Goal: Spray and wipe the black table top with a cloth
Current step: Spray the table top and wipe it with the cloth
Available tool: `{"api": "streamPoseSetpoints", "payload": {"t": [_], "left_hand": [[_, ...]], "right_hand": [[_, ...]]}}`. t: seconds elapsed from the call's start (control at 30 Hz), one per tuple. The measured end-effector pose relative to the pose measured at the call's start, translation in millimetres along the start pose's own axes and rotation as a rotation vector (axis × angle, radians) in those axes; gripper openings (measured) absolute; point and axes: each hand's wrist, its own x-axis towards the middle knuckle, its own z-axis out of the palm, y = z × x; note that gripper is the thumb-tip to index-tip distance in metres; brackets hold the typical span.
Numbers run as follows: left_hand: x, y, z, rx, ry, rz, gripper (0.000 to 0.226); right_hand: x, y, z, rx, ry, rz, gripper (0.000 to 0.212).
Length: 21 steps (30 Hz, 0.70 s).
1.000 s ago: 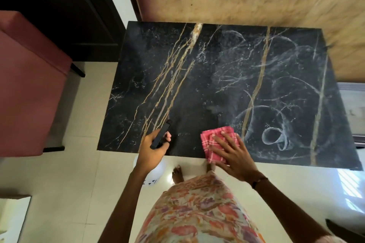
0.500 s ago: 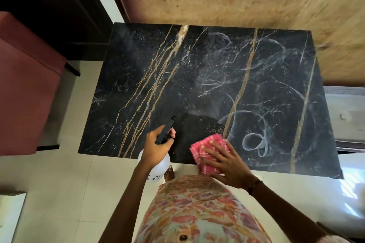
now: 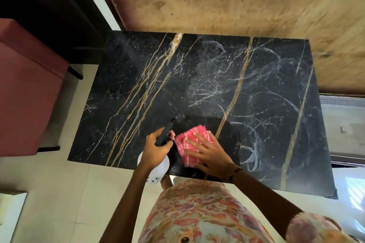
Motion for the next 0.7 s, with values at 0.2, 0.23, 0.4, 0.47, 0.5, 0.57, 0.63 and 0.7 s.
{"api": "streamPoseSetpoints", "payload": {"t": [0.2, 0.23, 0.4, 0.47, 0.5, 0.57, 0.63, 0.7], "left_hand": [[13.3, 9.1, 7.7, -0.009, 0.021, -0.019, 0.02], [15.1, 10.4, 8.4, -0.014, 0.026, -0.024, 0.021], [23.1, 17.6, 11.2, -0.026, 0.04, -0.024, 0.022], [27.4, 19.8, 11.8, -0.016, 0.036, -0.014, 0.019], [30.1, 20.5, 11.9, -0.011, 0.032, -0.009, 0.017], [36.4, 21.9, 11.7, 0.003, 0.022, -0.002, 0.014], [43.8, 23.4, 11.1, 0.007, 0.026, -0.002, 0.012], [52.8, 24.9, 10.9, -0.001, 0.034, -0.013, 0.015]], "right_hand": [[-37.9, 93.7, -10.0, -0.061, -0.002, 0.075, 0.053], [-26.2, 104.6, -14.9, -0.046, -0.006, 0.145, 0.054], [64.5, 95.8, -33.6, -0.002, -0.004, 0.317, 0.056], [84.7, 71.5, -30.7, -0.003, -0.001, 0.256, 0.056], [85.6, 60.3, -27.3, 0.003, -0.008, 0.198, 0.056], [70.0, 49.6, -19.5, -0.002, -0.016, 0.064, 0.054], [43.8, 61.0, -13.2, -0.012, -0.014, -0.014, 0.054], [21.7, 89.4, -12.8, -0.028, -0.002, 0.014, 0.054]]}}
